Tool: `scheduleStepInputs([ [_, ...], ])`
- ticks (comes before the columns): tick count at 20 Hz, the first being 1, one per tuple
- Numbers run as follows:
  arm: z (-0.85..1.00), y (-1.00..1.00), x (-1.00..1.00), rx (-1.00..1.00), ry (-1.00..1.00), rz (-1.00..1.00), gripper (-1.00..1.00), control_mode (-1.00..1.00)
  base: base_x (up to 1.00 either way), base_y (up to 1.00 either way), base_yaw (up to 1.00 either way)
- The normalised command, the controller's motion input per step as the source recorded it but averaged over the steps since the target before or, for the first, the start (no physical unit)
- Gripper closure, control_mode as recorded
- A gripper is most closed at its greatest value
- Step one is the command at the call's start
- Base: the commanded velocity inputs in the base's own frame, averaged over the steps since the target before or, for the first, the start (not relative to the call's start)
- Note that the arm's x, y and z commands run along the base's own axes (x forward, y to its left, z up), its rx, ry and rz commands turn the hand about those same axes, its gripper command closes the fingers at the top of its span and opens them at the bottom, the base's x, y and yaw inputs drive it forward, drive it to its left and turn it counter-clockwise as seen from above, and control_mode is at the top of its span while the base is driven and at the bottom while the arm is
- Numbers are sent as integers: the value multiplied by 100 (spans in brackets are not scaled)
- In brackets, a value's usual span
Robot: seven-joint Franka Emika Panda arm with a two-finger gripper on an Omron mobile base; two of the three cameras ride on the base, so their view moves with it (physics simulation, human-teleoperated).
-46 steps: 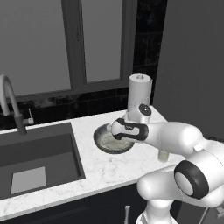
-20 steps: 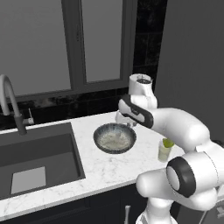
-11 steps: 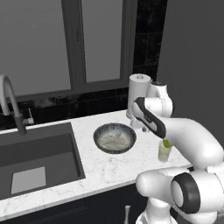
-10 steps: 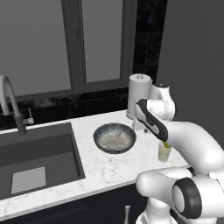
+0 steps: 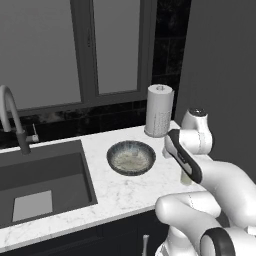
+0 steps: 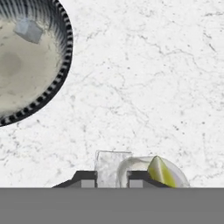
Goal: Grab a lemon wedge from the fridge and one ice cube from the ice bowl, and put them in the glass of lemonade.
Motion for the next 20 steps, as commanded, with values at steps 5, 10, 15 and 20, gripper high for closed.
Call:
scheduleStepInputs([
  [5, 0, -28, -4, 0, 0, 0, 100, -100, 0, 0, 0],
  [10, 0, -20, -12, 0, 0, 0, 100, -100, 0, 0, 0],
  [15, 0, 0, 0, 0, 1, 0, 100, -100, 0, 0, 0],
  [20, 0, 14, 0, 0, 0, 0, 100, -100, 0, 0, 0],
])
